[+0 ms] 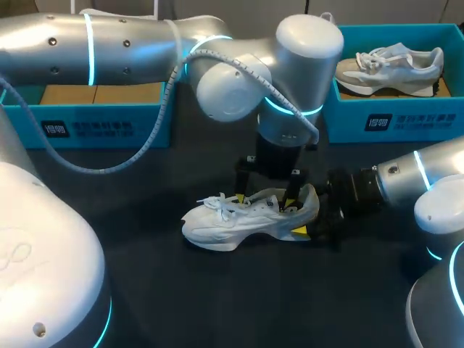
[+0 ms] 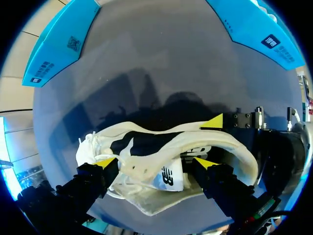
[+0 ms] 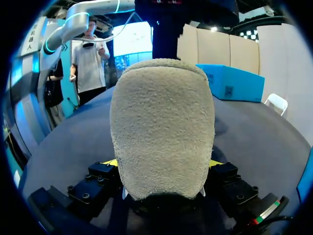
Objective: Take the shoe out of the shoebox, open the shoe tongue, remove and reinsert the insole, then place the shoe into the shoebox
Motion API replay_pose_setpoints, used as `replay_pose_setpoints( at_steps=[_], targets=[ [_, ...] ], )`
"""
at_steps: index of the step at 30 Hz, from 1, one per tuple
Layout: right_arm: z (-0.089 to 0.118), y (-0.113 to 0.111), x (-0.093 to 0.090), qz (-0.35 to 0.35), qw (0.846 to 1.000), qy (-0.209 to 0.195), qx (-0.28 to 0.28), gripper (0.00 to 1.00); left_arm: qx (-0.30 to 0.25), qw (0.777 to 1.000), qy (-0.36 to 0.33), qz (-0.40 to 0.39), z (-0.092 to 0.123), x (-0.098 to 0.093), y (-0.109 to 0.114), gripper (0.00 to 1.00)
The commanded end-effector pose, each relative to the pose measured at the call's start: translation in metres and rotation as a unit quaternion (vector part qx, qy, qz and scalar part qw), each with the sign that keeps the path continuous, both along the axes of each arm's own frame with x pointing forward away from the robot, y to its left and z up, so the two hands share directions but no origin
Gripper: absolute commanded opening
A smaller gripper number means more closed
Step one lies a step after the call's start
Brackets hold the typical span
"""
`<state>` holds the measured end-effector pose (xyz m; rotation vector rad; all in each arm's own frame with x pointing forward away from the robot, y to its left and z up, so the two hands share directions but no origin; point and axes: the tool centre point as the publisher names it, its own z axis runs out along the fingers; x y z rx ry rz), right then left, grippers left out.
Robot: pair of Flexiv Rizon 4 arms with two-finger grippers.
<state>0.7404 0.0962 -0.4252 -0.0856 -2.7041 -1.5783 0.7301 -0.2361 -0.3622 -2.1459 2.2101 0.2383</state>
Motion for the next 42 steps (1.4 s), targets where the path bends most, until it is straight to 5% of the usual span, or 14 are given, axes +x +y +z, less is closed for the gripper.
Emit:
replay_pose_setpoints(
  at_steps=[1,25,26,28,32,35,42],
  targets=[
    [-0.004,0.005,0.001,-0.001,1.000,0.000,-0.003,0.00,0.010,1.000,0.001,0.002,-0.008,0.001,-0.007,1.00],
    [-0.004,0.005,0.001,-0.001,1.000,0.000,-0.003,0.00,0.113,0.993,0.007,0.009,0.016,-0.001,0.039,1.00],
    [-0.004,0.005,0.001,-0.001,1.000,0.000,-0.003,0.00,0.113,0.993,0.010,0.011,0.017,-0.001,0.040,0.95],
    [-0.004,0.005,0.001,-0.001,1.000,0.000,-0.003,0.00,0.112,0.993,0.020,0.013,0.022,-0.004,0.045,0.49],
    [-0.004,0.005,0.001,-0.001,1.000,0.000,-0.003,0.00,0.100,0.994,0.037,0.019,0.029,-0.007,0.050,0.32],
    [-0.004,0.005,0.001,-0.001,1.000,0.000,-0.003,0.00,0.088,0.995,0.044,0.024,0.032,-0.010,0.053,0.00],
    [-0.004,0.005,0.001,-0.001,1.000,0.000,-0.003,0.00,0.051,0.996,0.069,0.037,0.039,-0.016,0.063,0.00]
  ],
)
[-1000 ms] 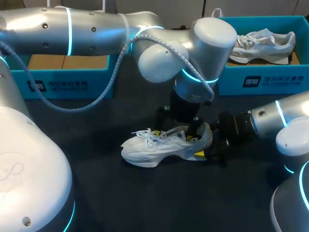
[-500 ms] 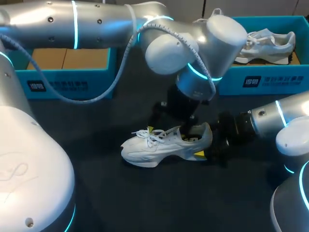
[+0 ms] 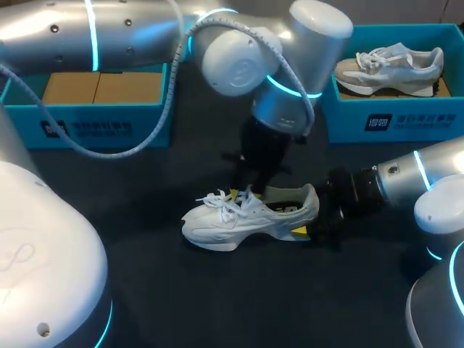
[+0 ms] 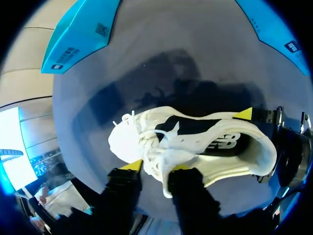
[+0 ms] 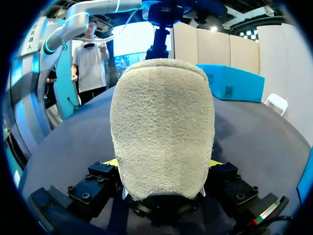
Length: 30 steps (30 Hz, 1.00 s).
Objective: Take the shoe out of the shoebox, open the shoe tongue, remove and reinsert the insole, then place the shoe into the shoebox
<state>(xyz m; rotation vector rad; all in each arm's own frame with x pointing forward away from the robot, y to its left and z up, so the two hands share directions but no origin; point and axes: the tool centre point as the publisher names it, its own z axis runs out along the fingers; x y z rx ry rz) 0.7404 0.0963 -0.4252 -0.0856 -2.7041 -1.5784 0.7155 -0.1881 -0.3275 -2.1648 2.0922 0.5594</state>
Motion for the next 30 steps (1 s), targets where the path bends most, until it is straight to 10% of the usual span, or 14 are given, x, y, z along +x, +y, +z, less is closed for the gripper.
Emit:
replay_pose_setpoints(
  at_steps=[1,13,30],
  targets=[
    [-0.004,0.005,0.001,-0.001,1.000,0.000,-0.003,0.00,-0.042,0.999,0.010,0.010,0.005,-0.002,0.016,0.00],
    [-0.004,0.005,0.001,-0.001,1.000,0.000,-0.003,0.00,-0.104,0.993,0.003,0.051,0.019,-0.001,0.044,0.00],
    [-0.004,0.005,0.001,-0.001,1.000,0.000,-0.003,0.00,-0.138,0.985,-0.026,0.102,-0.022,-0.008,0.079,0.00]
  ],
)
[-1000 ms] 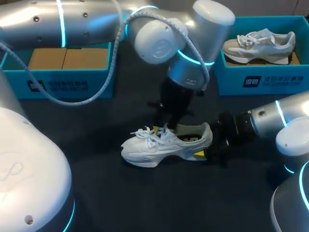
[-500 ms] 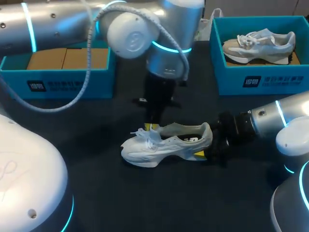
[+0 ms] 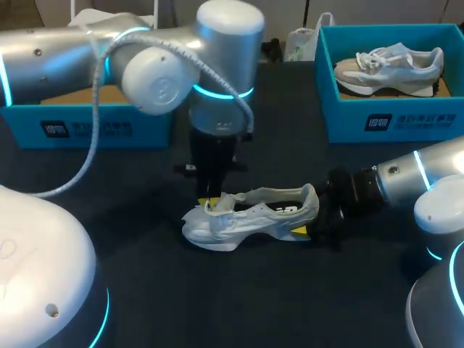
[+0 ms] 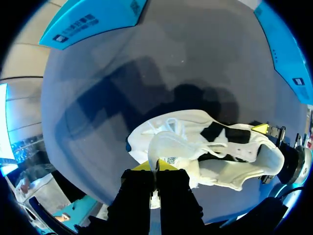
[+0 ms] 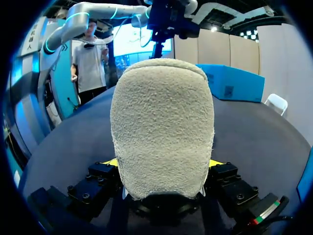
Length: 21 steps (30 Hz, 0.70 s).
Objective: Take the shoe out of the shoebox, open the shoe tongue, remove and reinsert the insole, then place the shoe into the shoebox
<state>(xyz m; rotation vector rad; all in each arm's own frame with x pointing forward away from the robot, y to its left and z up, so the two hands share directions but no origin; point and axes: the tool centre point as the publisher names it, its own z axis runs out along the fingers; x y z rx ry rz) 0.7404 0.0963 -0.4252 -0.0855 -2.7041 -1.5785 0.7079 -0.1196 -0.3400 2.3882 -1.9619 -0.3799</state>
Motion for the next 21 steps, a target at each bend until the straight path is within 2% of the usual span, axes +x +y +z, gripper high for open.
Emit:
replay_pose_setpoints(
  at_steps=[1,8,9,10,11,15,17,19,21],
  targets=[
    [-0.004,0.005,0.001,-0.001,1.000,0.000,-0.003,0.00,-0.066,0.998,-0.011,0.018,-0.012,-0.001,0.012,0.00],
    [-0.004,0.005,0.001,-0.001,1.000,0.000,-0.003,0.00,-0.051,0.998,-0.010,0.038,-0.028,0.000,0.021,0.00],
    [-0.004,0.005,0.001,-0.001,1.000,0.000,-0.003,0.00,-0.050,0.998,-0.010,0.038,-0.031,0.000,0.022,0.04],
    [-0.004,0.005,0.001,-0.001,1.000,0.000,-0.003,0.00,-0.049,0.998,-0.010,0.039,-0.033,0.000,0.023,0.14],
    [-0.004,0.005,0.001,-0.001,1.000,0.000,-0.003,0.00,-0.045,0.998,-0.010,0.043,-0.037,0.000,0.025,0.31],
    [-0.004,0.005,0.001,-0.001,1.000,0.000,-0.003,0.00,-0.045,0.998,-0.005,0.049,-0.041,0.000,0.029,0.49],
    [-0.004,0.005,0.001,-0.001,1.000,0.000,-0.003,0.00,-0.048,0.998,-0.004,0.050,-0.040,0.000,0.030,0.78],
    [-0.004,0.005,0.001,-0.001,1.000,0.000,-0.003,0.00,-0.049,0.998,-0.004,0.050,-0.039,0.000,0.031,0.82],
    [-0.004,0.005,0.001,-0.001,1.000,0.000,-0.003,0.00,-0.051,0.998,0.000,0.046,-0.035,-0.001,0.034,0.95]
  ],
)
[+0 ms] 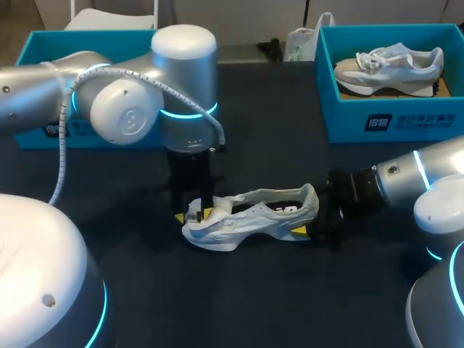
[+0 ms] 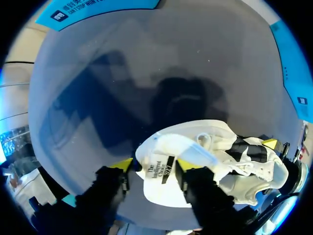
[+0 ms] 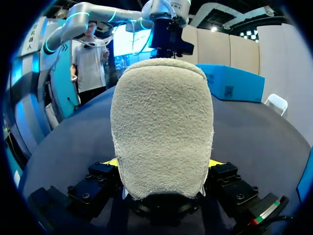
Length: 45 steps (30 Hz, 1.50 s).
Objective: Take the shoe out of the shoebox, open the shoe tongue, remove and reinsert the insole, then place the shoe into the shoebox
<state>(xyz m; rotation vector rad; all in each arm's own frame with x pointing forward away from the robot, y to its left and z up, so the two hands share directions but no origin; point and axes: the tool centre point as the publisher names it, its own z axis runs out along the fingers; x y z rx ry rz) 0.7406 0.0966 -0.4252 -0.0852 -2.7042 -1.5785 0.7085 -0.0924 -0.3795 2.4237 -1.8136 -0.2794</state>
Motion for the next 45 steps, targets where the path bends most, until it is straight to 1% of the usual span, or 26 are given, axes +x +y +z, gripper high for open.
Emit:
replay_pose_setpoints(
  at_steps=[1,2,7,12,20,23,26,27,30,31,32,33,34,36,37,39,40,41,42,43,45],
  targets=[
    [-0.004,0.004,0.001,-0.001,1.000,0.000,-0.003,0.00,-0.011,1.000,0.006,-0.008,0.007,-0.003,0.007,0.98],
    [-0.004,0.004,0.001,-0.001,1.000,0.000,-0.003,0.00,-0.017,1.000,0.008,-0.013,0.012,-0.004,0.008,1.00],
    [-0.004,0.004,0.001,-0.001,1.000,0.000,-0.003,0.00,-0.034,0.999,0.002,-0.036,0.029,-0.006,0.009,1.00],
    [-0.004,0.004,0.001,-0.001,1.000,0.000,-0.003,0.00,-0.037,0.997,0.003,-0.070,0.040,-0.007,0.005,1.00],
    [-0.004,0.004,0.001,-0.001,1.000,0.000,-0.003,0.00,-0.039,0.988,-0.002,-0.147,0.070,-0.010,-0.004,1.00],
    [-0.004,0.004,0.001,-0.001,1.000,0.000,-0.003,0.00,-0.049,0.977,-0.003,-0.210,0.083,-0.006,-0.009,1.00],
    [-0.004,0.004,0.001,-0.001,1.000,0.000,-0.003,0.00,-0.067,0.952,-0.004,-0.297,0.099,0.000,-0.014,1.00],
    [-0.004,0.004,0.001,-0.001,1.000,0.000,-0.003,0.00,-0.063,0.945,-0.010,-0.319,0.103,0.003,-0.016,1.00],
    [-0.004,0.004,0.001,-0.001,1.000,0.000,-0.003,0.00,-0.070,0.909,-0.035,-0.409,0.113,0.007,-0.024,1.00],
    [-0.004,0.004,0.001,-0.001,1.000,0.000,-0.003,0.00,-0.079,0.890,-0.041,-0.447,0.116,0.007,-0.027,1.00],
    [-0.004,0.004,0.001,-0.001,1.000,0.000,-0.003,0.00,-0.079,0.890,-0.041,-0.447,0.116,0.007,-0.027,1.00],
    [-0.004,0.004,0.001,-0.001,1.000,0.000,-0.003,0.00,-0.090,0.856,-0.044,-0.508,0.125,0.007,-0.033,1.00],
    [-0.004,0.004,0.001,-0.001,1.000,0.000,-0.003,0.00,-0.099,0.841,-0.048,-0.530,0.130,0.007,-0.036,1.00],
    [-0.004,0.004,0.001,-0.001,1.000,0.000,-0.003,0.00,-0.088,0.802,-0.067,-0.587,0.137,0.005,-0.042,1.00],
    [-0.004,0.004,0.001,-0.001,1.000,0.000,-0.003,0.00,-0.084,0.754,-0.076,-0.648,0.143,0.003,-0.046,1.00],
    [-0.004,0.004,0.001,-0.001,1.000,0.000,-0.003,0.00,-0.069,0.700,-0.087,-0.706,0.145,0.001,-0.050,1.00],
    [-0.004,0.004,0.001,-0.001,1.000,0.000,-0.003,0.00,-0.054,0.661,-0.090,-0.743,0.146,0.000,-0.052,1.00],
    [-0.004,0.004,0.001,-0.001,1.000,0.000,-0.003,0.00,-0.052,0.643,-0.100,-0.758,0.146,-0.001,-0.052,1.00],
    [-0.004,0.004,0.001,-0.001,1.000,0.000,-0.003,0.00,-0.047,0.612,-0.100,-0.783,0.146,-0.002,-0.054,1.00],
    [-0.004,0.004,0.001,-0.001,1.000,0.000,-0.003,0.00,-0.044,0.590,-0.116,-0.798,0.148,-0.002,-0.055,1.00],
    [-0.004,0.004,0.001,-0.001,1.000,0.000,-0.003,0.00,-0.044,0.590,-0.116,-0.798,0.148,-0.002,-0.055,1.00]
  ],
)
